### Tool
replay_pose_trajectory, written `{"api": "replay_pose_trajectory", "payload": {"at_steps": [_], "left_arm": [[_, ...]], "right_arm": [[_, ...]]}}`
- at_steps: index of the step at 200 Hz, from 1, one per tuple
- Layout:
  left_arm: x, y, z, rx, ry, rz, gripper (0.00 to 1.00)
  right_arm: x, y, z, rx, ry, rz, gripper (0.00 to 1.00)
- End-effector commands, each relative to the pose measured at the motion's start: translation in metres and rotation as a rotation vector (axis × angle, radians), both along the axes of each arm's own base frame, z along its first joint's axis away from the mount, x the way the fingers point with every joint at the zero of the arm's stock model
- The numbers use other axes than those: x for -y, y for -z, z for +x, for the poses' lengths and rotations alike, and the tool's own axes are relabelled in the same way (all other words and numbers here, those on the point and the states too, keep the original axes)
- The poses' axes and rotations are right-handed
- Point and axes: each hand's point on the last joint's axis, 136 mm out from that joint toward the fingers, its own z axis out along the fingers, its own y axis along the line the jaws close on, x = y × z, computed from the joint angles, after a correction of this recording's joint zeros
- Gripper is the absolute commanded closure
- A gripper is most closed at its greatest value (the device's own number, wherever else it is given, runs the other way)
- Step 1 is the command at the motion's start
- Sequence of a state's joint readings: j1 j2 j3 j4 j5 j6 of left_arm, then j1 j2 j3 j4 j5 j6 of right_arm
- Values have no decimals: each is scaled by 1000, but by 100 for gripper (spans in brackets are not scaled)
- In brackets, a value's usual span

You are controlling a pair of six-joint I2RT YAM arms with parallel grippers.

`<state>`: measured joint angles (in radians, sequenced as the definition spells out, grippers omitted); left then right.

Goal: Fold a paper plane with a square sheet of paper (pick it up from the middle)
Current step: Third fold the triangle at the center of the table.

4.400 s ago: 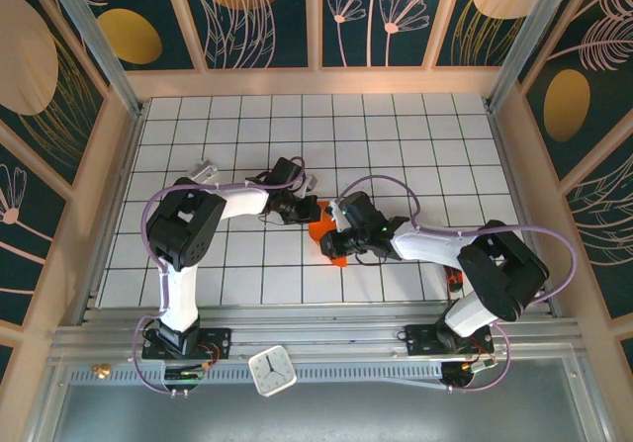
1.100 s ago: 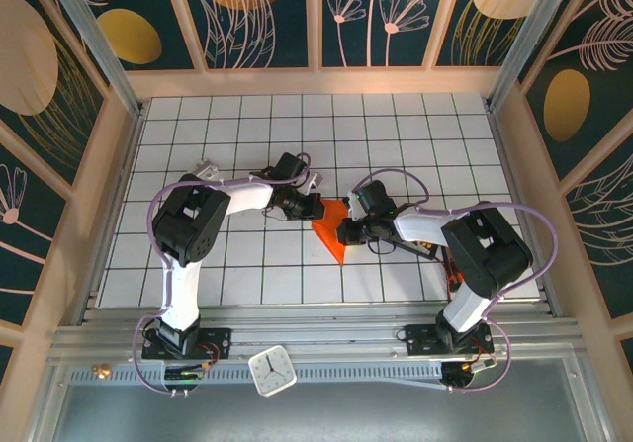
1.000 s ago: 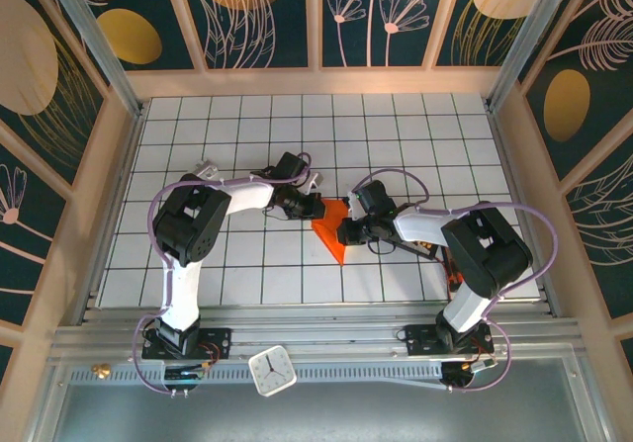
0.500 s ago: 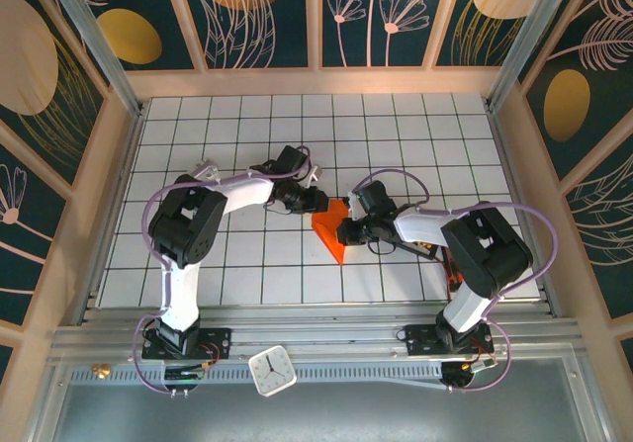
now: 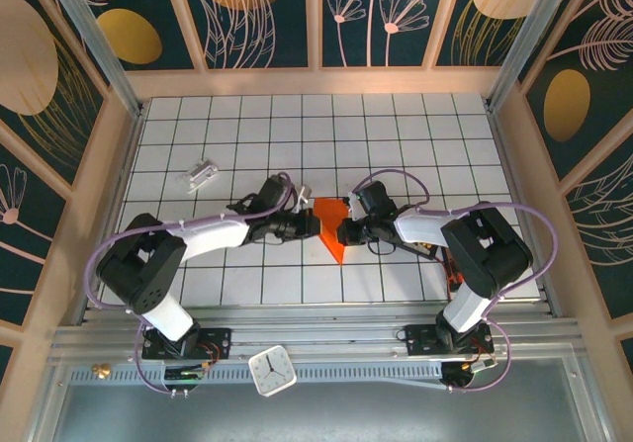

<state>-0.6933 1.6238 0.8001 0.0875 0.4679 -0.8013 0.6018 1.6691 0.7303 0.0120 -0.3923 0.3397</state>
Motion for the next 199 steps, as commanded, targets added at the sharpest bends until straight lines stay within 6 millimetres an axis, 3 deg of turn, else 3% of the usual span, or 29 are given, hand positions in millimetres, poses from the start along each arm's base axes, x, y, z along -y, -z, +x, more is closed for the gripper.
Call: {"api": "replay_pose_trajectory", "payload": {"at_steps": [1, 62, 107, 117, 199], "left_arm": [[13, -14, -3, 1, -42, -111, 100], [41, -7, -33, 17, 40, -165, 100], [51, 11, -46, 4, 69, -167, 100], [52, 24, -50, -15, 73, -148, 100], [55, 39, -51, -23, 82, -130, 100]], "right_arm": [[22, 34, -22, -93, 15, -114, 100], [22, 33, -21, -94, 15, -116, 100], [21, 34, -21, -94, 12, -114, 100], [21, 33, -21, -94, 14, -114, 100], [21, 32, -21, -95, 15, -115, 100]]}}
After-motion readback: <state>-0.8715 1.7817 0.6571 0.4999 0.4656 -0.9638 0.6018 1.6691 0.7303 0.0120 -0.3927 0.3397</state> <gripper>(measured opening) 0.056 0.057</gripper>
